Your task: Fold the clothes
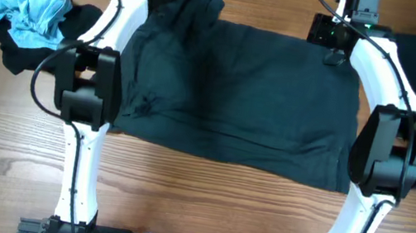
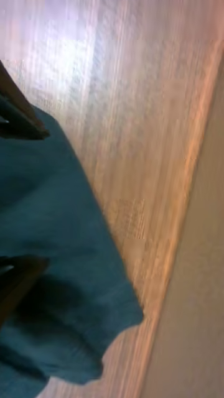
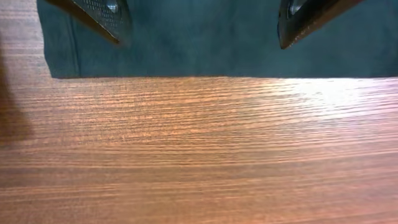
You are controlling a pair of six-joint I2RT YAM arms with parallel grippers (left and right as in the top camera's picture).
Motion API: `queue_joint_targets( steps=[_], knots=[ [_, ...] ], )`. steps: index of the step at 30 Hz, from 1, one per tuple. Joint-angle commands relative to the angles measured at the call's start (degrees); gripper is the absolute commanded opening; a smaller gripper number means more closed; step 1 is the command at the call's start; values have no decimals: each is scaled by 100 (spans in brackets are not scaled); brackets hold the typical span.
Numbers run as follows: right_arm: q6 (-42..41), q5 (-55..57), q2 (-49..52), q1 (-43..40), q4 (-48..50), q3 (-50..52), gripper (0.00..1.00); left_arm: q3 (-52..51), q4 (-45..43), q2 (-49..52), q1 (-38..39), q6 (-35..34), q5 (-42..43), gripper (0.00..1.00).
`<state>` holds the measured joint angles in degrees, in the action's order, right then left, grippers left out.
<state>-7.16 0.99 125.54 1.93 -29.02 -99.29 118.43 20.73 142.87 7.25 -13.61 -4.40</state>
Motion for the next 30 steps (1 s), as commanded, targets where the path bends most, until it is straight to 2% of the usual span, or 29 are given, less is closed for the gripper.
queue_joint_targets(
  steps=[1, 11, 19, 27, 28, 29, 30],
  knots=[
    [111, 227, 229, -13, -7, -87, 75, 107, -310, 219, 105, 149, 28, 58],
    [-55, 291, 240, -17, -409, -87, 76, 107, -553, 555, 592, 704, 271, 56],
    [-52, 289, 240, -17, -654, -87, 75, 107, -815, 560, 651, 699, 291, 56],
    [-50, 286, 240, -17, -844, -87, 76, 107, -680, 774, 671, 702, 378, 58],
    [-50, 284, 240, -17, -872, -87, 76, 107, -627, 817, 695, 702, 380, 55],
    [-52, 286, 240, -17, -890, -87, 76, 107, -542, 883, 732, 704, 374, 36],
    [-52, 282, 240, -17, -898, -87, 76, 105, -494, 918, 748, 704, 372, 26]
  ],
)
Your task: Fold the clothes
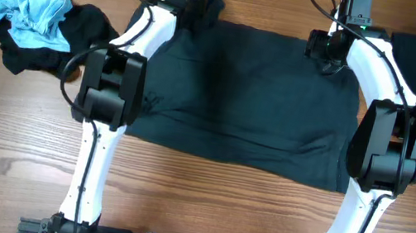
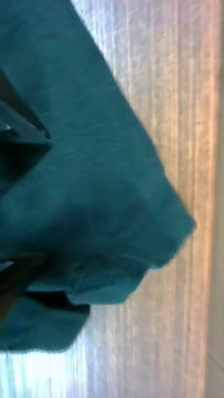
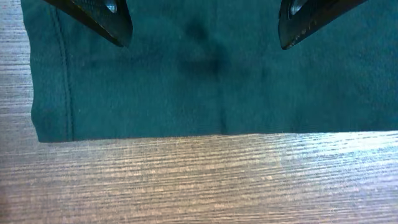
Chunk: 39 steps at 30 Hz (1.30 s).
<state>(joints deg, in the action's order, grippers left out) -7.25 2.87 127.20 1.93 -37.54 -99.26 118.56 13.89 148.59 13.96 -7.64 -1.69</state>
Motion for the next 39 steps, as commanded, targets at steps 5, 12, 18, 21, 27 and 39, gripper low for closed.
queue_joint_targets(
  steps=[5, 12, 18, 21, 27, 39],
  knots=[
    [-39, 13, 74, -17, -188, -90, 75, 92, 463, 509, 116, 103, -33, 6],
    [-44, -33, 74, -17, -286, -90, 75, 103, 675, -90, 116, 98, -669, 4],
    [-68, -168, 74, -17, -323, -90, 73, 103, 675, -855, 116, 101, -739, 4],
    [-90, -186, 74, -17, -350, -90, 72, 103, 922, -1027, 153, 98, -732, 4],
    [-111, -184, 74, -17, -411, -90, 73, 103, 1255, -1069, 282, 105, -632, 52],
    [-341, -424, 74, -17, -518, -90, 77, 103, 291, -516, 221, 579, -306, 51]
  ],
)
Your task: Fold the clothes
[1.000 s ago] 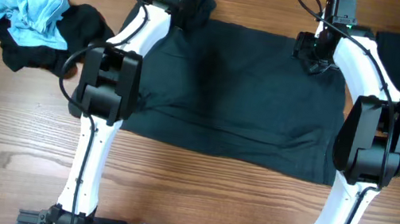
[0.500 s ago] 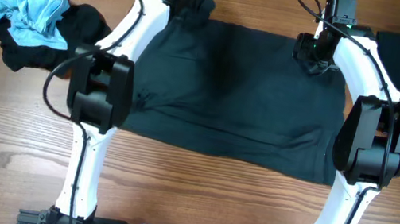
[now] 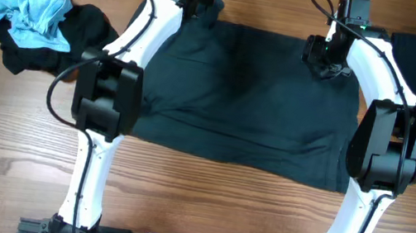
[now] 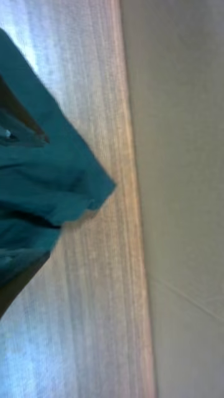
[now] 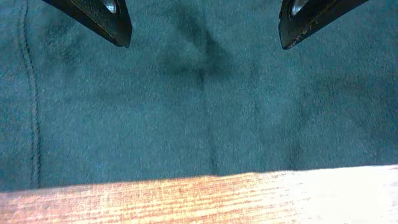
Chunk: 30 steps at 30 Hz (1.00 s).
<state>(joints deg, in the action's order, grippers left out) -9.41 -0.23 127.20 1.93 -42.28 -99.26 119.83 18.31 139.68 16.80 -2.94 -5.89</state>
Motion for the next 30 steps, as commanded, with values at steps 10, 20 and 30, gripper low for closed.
queue_joint_targets(
  steps=[10, 20, 30],
  knots=[
    [-122, -111, 74, -17, -125, -90, 77, -24, -1021, 837, -68, 127, 308, 60],
    [-125, -111, 74, -17, -127, -90, 77, -24, -1252, 1196, -61, 122, 310, 56],
    [-109, -105, 74, -17, -116, -90, 77, -24, -1537, 1191, -52, -7, 129, 4]
  ],
)
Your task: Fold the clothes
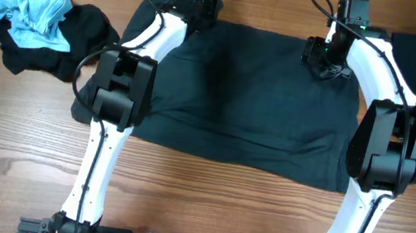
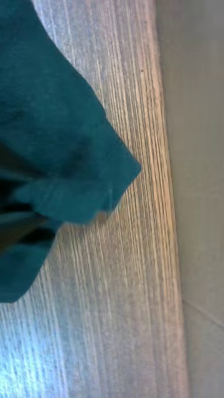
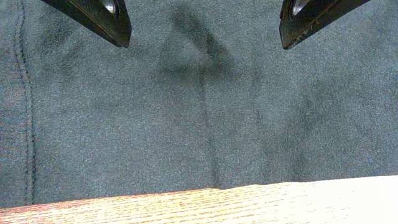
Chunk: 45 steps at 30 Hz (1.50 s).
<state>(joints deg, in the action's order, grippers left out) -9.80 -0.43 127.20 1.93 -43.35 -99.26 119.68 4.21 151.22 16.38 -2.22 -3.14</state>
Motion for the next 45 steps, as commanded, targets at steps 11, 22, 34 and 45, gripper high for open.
queue_joint_targets(
  steps=[11, 22, 34, 45],
  knots=[
    [-258, 264, 74, -203, 435, -92, 82, -9, 122, -695, 72, -466, -828, 4],
    [87, 844, 98, -363, 1252, -46, 78, -9, 793, -765, 262, -466, -831, 4],
    [83, 909, 605, -420, 1591, -46, 74, -9, 960, -1025, 122, -444, -1108, 4],
    [83, 898, 922, -570, 1434, -46, 62, -9, 1228, -1058, 72, -420, -1198, 4]
  ],
)
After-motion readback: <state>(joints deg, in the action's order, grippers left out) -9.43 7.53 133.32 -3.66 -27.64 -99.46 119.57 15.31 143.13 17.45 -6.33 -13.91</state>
